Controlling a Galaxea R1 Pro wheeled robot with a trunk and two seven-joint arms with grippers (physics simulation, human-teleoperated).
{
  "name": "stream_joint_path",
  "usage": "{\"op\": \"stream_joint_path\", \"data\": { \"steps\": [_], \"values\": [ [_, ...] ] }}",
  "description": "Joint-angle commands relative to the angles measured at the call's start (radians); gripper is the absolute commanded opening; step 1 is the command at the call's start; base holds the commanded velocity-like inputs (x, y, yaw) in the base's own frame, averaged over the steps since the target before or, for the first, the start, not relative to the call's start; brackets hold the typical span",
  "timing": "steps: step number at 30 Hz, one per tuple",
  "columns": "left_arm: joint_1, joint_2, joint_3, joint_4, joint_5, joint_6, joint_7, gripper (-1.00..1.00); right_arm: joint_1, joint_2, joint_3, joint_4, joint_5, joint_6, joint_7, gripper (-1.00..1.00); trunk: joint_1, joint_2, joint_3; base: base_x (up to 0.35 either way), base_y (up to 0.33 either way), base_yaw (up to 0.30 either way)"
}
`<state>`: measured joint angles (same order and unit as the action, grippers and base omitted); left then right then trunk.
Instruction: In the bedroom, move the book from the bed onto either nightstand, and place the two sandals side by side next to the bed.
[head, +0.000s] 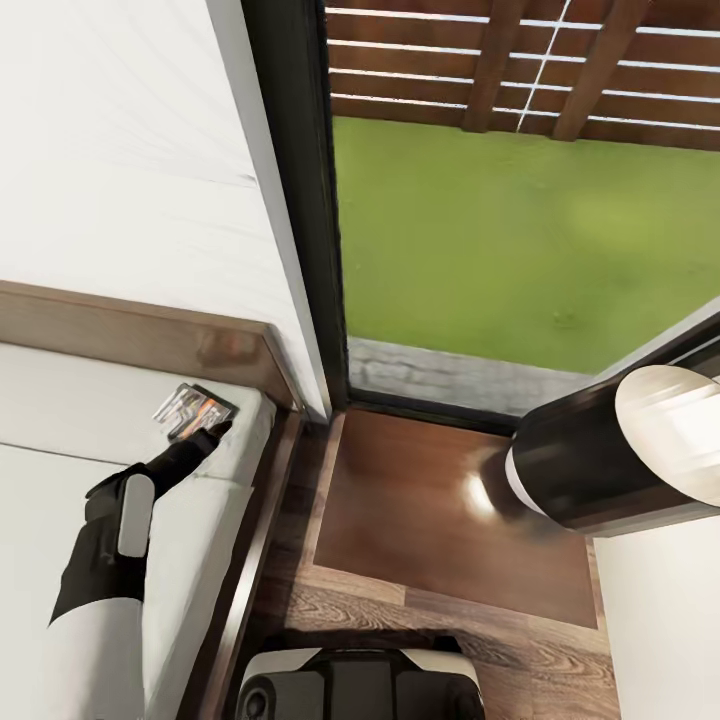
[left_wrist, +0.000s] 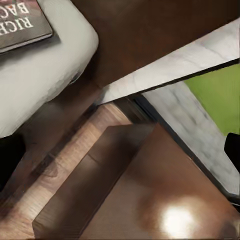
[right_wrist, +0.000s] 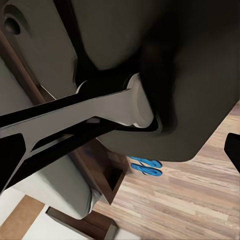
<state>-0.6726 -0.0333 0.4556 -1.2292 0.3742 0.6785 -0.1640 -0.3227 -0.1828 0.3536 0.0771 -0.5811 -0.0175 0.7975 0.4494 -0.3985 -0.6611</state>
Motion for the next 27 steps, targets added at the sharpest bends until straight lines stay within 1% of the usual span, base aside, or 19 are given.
{"op": "stream_joint_path", "data": {
  "steps": [1,2,3,4,5,7,8,10,13,16,24,26,27],
  "values": [
    [-0.001,0.02,0.024,-0.01,0.002,0.007,-0.004,1.0,-0.001,0.0,0.008,0.003,-0.009,-0.001,0.006,1.0,0.001,-0.002,-0.001,0.0,0.0,0.0],
    [-0.001,0.042,0.047,-0.018,0.002,0.007,-0.004,1.0,-0.001,0.0,0.009,0.003,-0.009,-0.001,0.005,1.0,0.001,-0.002,-0.001,0.0,0.0,0.0],
    [-0.001,0.055,0.06,-0.022,0.003,0.007,-0.004,1.0,-0.001,0.0,0.009,0.003,-0.009,-0.001,0.005,1.0,0.001,-0.002,-0.001,0.0,0.0,0.0],
    [-0.001,0.092,0.099,-0.03,0.004,0.007,-0.003,1.0,-0.001,0.0,0.009,0.003,-0.009,-0.001,0.005,1.0,0.001,-0.002,-0.001,0.0,0.0,0.0],
    [-0.002,0.103,0.112,-0.032,0.004,0.007,-0.003,1.0,-0.001,0.0,0.008,0.003,-0.009,-0.001,0.005,1.0,0.001,-0.002,-0.001,0.0,0.0,0.0],
    [-0.005,0.138,0.162,-0.032,0.008,0.005,-0.002,1.0,-0.001,0.0,0.008,0.003,-0.009,-0.001,0.005,1.0,0.001,-0.002,-0.001,0.0,0.0,0.0],
    [-0.007,0.154,0.197,-0.031,0.009,-0.01,0.006,1.0,-0.002,0.0,0.008,0.004,-0.009,-0.001,0.005,1.0,0.001,-0.002,-0.001,0.0,0.0,0.0],
    [-0.008,0.158,0.206,-0.03,0.01,-0.028,0.017,1.0,-0.002,0.0,0.008,0.003,-0.009,-0.001,0.005,1.0,0.001,-0.002,-0.001,0.0,0.0,0.0],
    [-0.009,0.161,0.217,-0.024,0.012,-0.095,0.063,1.0,-0.002,0.0,0.008,0.003,-0.009,-0.001,0.005,1.0,0.001,-0.002,-0.001,0.0,0.0,0.0],
    [-0.01,0.161,0.22,-0.011,0.015,-0.159,0.111,1.0,-0.002,0.0,0.008,0.003,-0.009,-0.001,0.005,1.0,0.001,-0.002,-0.001,0.0,0.0,0.0],
    [-0.01,0.157,0.219,-0.007,0.017,-0.176,0.126,1.0,-0.001,0.0,0.008,0.003,-0.009,-0.001,0.005,1.0,0.001,-0.002,-0.001,0.0,0.0,0.0],
    [-0.011,0.149,0.219,-0.006,0.017,-0.177,0.127,1.0,-0.001,0.0,0.008,0.003,-0.009,-0.001,0.005,1.0,0.001,-0.002,-0.001,0.0,0.0,0.0],
    [-0.011,0.138,0.217,-0.006,0.016,-0.178,0.128,1.0,-0.001,0.0,0.008,0.004,-0.009,-0.001,0.005,1.0,0.001,-0.002,-0.001,0.0,0.0,0.0]
  ]
}}
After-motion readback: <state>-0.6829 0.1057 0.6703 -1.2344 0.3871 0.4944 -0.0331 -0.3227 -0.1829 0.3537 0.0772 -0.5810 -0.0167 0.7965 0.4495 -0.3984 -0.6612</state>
